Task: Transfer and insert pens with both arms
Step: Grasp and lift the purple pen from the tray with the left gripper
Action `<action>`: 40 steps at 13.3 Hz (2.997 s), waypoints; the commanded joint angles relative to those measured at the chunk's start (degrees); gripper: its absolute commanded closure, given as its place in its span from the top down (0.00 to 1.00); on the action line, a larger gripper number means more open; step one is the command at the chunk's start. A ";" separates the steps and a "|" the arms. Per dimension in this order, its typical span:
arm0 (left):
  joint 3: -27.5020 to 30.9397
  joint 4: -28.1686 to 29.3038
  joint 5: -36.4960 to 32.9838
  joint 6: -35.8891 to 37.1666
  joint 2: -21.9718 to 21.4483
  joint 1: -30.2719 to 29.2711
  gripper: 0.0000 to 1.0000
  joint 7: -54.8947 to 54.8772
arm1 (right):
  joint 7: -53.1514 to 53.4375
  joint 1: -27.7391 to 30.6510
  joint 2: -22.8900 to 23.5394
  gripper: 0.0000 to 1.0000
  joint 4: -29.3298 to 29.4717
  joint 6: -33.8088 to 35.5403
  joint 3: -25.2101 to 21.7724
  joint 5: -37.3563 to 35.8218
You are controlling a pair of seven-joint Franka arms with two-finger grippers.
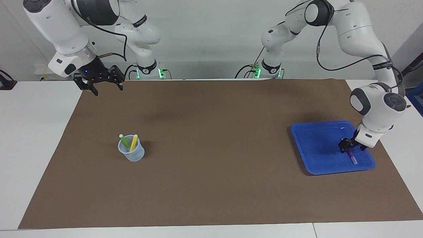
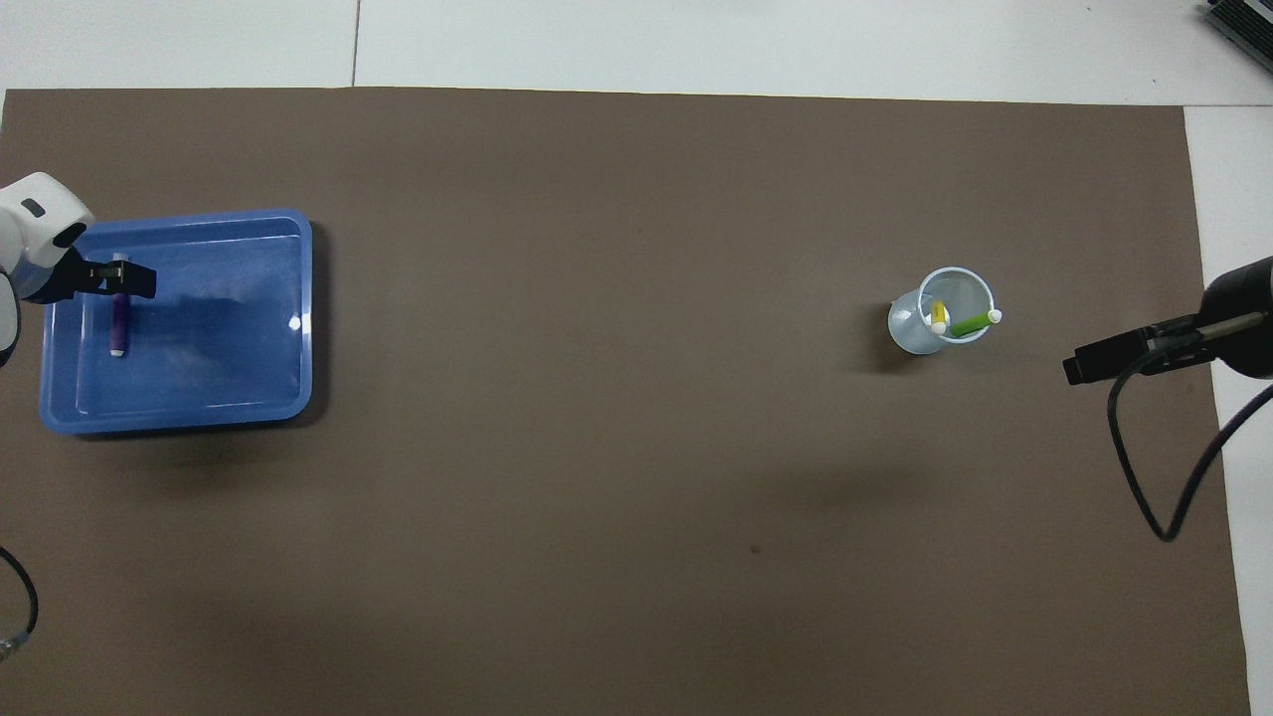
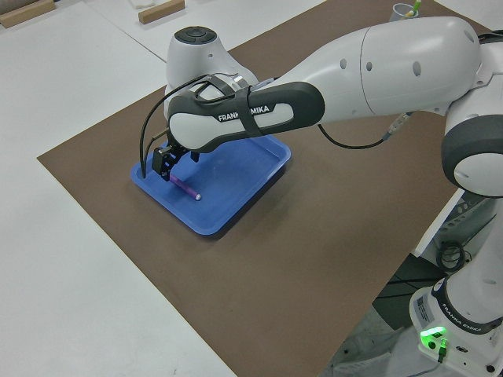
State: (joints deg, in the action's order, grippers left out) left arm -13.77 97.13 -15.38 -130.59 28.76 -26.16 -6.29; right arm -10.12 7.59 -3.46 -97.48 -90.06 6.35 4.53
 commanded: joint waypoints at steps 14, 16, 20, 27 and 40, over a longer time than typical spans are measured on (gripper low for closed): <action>-0.64 7.46 1.93 -6.26 -1.25 -0.99 0.65 0.05 | 1.42 1.03 -1.90 1.00 -3.85 -2.05 0.07 -5.24; -0.55 8.07 2.02 -6.52 -1.51 -0.64 0.48 2.32 | 1.51 1.11 -1.90 1.00 -3.94 -2.14 -0.11 -5.24; -0.73 10.79 2.02 -9.15 -2.04 -0.38 0.11 5.41 | 1.51 1.73 -1.90 1.00 -4.03 -3.02 -0.19 -5.15; -1.17 10.10 5.33 -8.20 -2.21 1.02 0.00 10.42 | -4.12 1.82 -1.99 1.00 -4.64 -4.60 -0.19 -5.15; -1.08 -4.41 16.78 11.40 -2.12 5.76 0.00 19.00 | -2.45 1.91 -2.52 1.00 -5.61 -4.16 -0.19 -4.54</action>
State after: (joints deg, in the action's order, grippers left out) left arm -15.44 94.58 0.22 -121.62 26.46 -22.63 7.86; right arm -13.01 8.82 -4.13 -100.98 -93.30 5.77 0.53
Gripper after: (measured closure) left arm 0.819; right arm 0.000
